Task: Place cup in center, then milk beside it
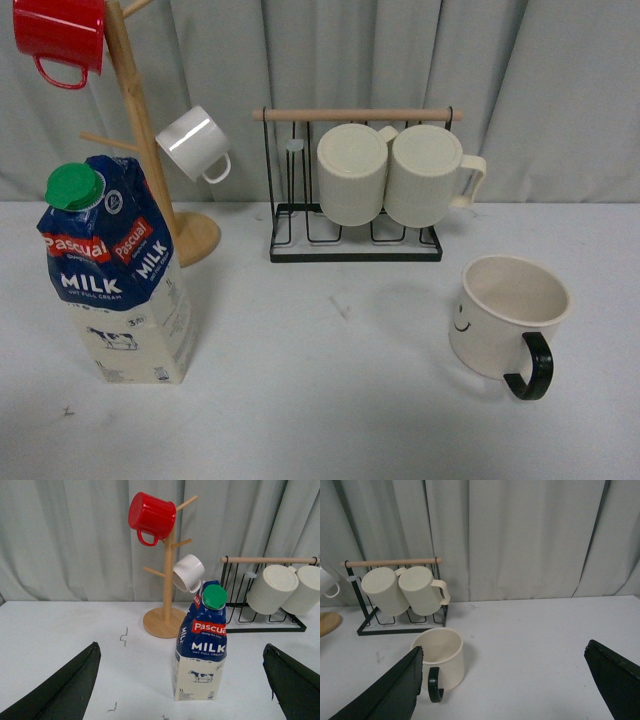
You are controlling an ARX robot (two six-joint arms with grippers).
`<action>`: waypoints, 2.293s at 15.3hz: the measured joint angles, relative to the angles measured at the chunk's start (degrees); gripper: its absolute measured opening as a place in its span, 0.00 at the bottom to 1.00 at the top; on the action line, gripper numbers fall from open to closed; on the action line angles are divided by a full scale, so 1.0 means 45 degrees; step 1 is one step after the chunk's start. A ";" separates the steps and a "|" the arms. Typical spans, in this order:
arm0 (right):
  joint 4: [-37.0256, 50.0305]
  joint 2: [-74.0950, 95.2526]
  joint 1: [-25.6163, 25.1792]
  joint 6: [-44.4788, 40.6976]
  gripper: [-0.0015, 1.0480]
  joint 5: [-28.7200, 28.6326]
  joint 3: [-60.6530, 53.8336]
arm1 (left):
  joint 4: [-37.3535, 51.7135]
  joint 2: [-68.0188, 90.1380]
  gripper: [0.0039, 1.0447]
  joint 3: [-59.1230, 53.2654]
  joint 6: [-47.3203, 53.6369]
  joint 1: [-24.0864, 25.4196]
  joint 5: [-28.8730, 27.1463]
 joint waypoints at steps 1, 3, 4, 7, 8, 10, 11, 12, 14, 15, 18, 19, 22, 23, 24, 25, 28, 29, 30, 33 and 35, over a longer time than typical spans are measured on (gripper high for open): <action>0.0005 0.0000 0.0000 0.0000 0.94 0.0000 0.0000 | 0.0000 0.0000 0.94 0.0000 0.0005 0.0000 0.0000; 0.0005 0.0000 0.0000 0.0005 0.94 0.0005 0.0000 | 0.0000 0.0000 0.94 0.0000 0.0005 0.0000 0.0000; 0.0000 0.0000 0.0000 0.0000 0.94 0.0005 0.0000 | 0.0000 0.0000 0.94 0.0000 0.0005 0.0000 0.0000; 0.4197 0.5746 -0.2074 -0.2055 0.94 -0.7087 0.0704 | -0.0005 0.0000 0.94 0.0000 0.0005 0.0000 -0.0015; 0.6309 0.8374 -0.1462 -0.2035 0.94 -0.7145 0.1297 | -0.0005 0.0000 0.94 0.0000 0.0005 0.0000 -0.0005; 0.9233 1.3726 -0.0816 -0.1292 0.94 -0.4731 0.3390 | 0.0000 0.0000 0.94 0.0000 0.0005 0.0000 0.0000; 0.8908 1.6135 -0.0442 -0.0597 0.94 -0.3609 0.4750 | 0.0000 0.0000 0.94 0.0000 0.0005 0.0000 0.0000; 0.7951 1.8200 -0.0155 0.0136 0.94 -0.2667 0.6018 | 0.0000 0.0000 0.94 0.0000 0.0005 0.0000 0.0000; 0.6120 2.0895 0.0262 0.1268 0.94 -0.1661 0.8150 | 0.0000 0.0000 0.94 0.0000 0.0005 0.0000 0.0000; 0.5236 2.1881 0.0486 0.1603 0.94 -0.1316 0.9243 | 0.0000 0.0000 0.94 0.0000 0.0005 0.0000 0.0000; 0.3298 2.3436 0.1030 0.1962 0.94 -0.0899 1.1055 | 0.0000 0.0000 0.94 0.0000 0.0005 0.0000 0.0000; 0.2764 2.3936 0.1073 0.2074 0.94 -0.0840 1.1400 | 0.0000 0.0000 0.94 0.0000 0.0005 0.0000 0.0000; 0.2385 2.4509 0.1073 0.2370 0.94 -0.0835 1.1502 | 0.0000 0.0000 0.94 0.0000 0.0005 0.0000 0.0000; 0.2390 2.4572 0.1064 0.2414 0.94 -0.0826 1.1521 | 0.0000 0.0000 0.94 0.0000 0.0005 0.0000 0.0000; 0.2419 2.4616 0.1059 0.2472 0.92 -0.0797 1.1526 | 0.0000 0.0000 0.94 0.0000 0.0005 0.0000 0.0000; 0.2429 2.4655 0.1059 0.2501 0.80 -0.0767 1.1526 | 0.0000 0.0000 0.94 0.0000 0.0005 0.0000 0.0000; 0.2501 2.4674 0.1059 0.2511 0.49 -0.0690 1.1526 | 0.0000 0.0000 0.94 0.0000 0.0005 0.0000 0.0000; 0.2535 2.4674 0.1059 0.2516 0.39 -0.0690 1.1526 | 0.0000 0.0000 0.94 0.0000 0.0005 0.0000 0.0000; 0.2535 2.4674 0.1059 0.2531 0.28 -0.0690 1.1526 | 0.0000 0.0000 0.94 0.0000 0.0005 0.0000 0.0000; 0.2356 2.4446 0.1282 0.2667 0.03 -0.0690 1.1579 | 0.0000 0.0000 0.94 0.0000 0.0005 0.0000 0.0000; 0.2035 2.4266 0.1855 0.2807 0.03 -0.0627 1.1987 | 0.0000 0.0000 0.94 0.0000 0.0005 0.0000 0.0000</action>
